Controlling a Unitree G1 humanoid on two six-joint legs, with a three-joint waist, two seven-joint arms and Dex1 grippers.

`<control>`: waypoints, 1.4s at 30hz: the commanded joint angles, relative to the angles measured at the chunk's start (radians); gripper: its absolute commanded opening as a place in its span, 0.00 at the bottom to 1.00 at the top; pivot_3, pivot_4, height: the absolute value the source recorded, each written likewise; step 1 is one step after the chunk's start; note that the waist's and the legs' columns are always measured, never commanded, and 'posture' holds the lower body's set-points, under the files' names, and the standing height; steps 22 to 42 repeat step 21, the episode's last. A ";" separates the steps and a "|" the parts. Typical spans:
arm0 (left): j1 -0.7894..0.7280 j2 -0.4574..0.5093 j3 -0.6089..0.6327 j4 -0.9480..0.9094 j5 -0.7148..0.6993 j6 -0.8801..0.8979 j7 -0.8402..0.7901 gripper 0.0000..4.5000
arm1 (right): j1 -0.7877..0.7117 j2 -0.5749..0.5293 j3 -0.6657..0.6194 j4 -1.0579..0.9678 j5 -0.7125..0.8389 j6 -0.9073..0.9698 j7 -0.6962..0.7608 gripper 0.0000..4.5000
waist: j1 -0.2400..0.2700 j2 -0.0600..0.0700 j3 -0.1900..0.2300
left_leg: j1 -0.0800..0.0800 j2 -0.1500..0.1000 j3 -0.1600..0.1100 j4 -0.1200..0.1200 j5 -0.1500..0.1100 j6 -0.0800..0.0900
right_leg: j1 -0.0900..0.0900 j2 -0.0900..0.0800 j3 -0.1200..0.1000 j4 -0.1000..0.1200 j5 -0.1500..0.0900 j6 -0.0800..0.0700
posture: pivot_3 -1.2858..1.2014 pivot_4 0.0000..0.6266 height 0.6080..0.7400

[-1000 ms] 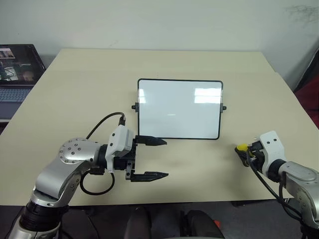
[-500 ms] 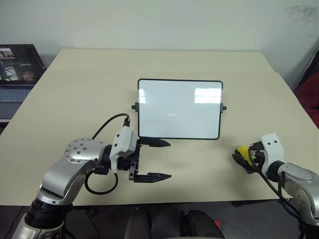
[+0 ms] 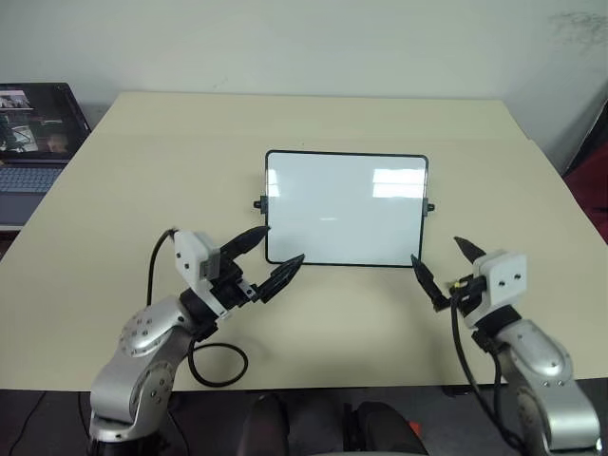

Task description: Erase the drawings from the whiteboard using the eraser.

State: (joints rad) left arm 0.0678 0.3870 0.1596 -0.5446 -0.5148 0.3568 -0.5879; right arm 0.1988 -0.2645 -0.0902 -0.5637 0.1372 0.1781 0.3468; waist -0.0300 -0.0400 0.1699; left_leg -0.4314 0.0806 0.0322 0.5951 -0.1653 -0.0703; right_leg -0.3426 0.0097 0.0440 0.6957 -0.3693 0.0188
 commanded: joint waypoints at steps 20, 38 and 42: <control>0.227 -0.153 0.124 0.029 0.355 -0.338 0.345 1.00 | 0.237 0.018 0.102 0.068 0.002 -0.302 0.031 0.99 | 0.003 -0.002 -0.002 | 0.011 0.001 0.000 -0.002 -0.001 0.000 | 0.009 -0.004 0.001 0.000 -0.001 -0.002 | 0.52 0.24 1.00; 0.221 -0.153 0.123 0.046 0.356 -0.345 0.345 1.00 | 0.232 0.013 0.104 0.056 0.001 -0.287 0.027 0.99 | 0.003 -0.002 -0.002 | 0.011 0.001 0.000 -0.002 -0.001 0.000 | 0.009 -0.004 0.001 0.000 -0.001 -0.002 | 0.52 0.24 1.00; 0.221 -0.153 0.123 0.046 0.356 -0.345 0.345 1.00 | 0.232 0.013 0.104 0.056 0.001 -0.287 0.027 0.99 | 0.003 -0.002 -0.002 | 0.011 0.001 0.000 -0.002 -0.001 0.000 | 0.009 -0.004 0.001 0.000 -0.001 -0.002 | 0.52 0.24 1.00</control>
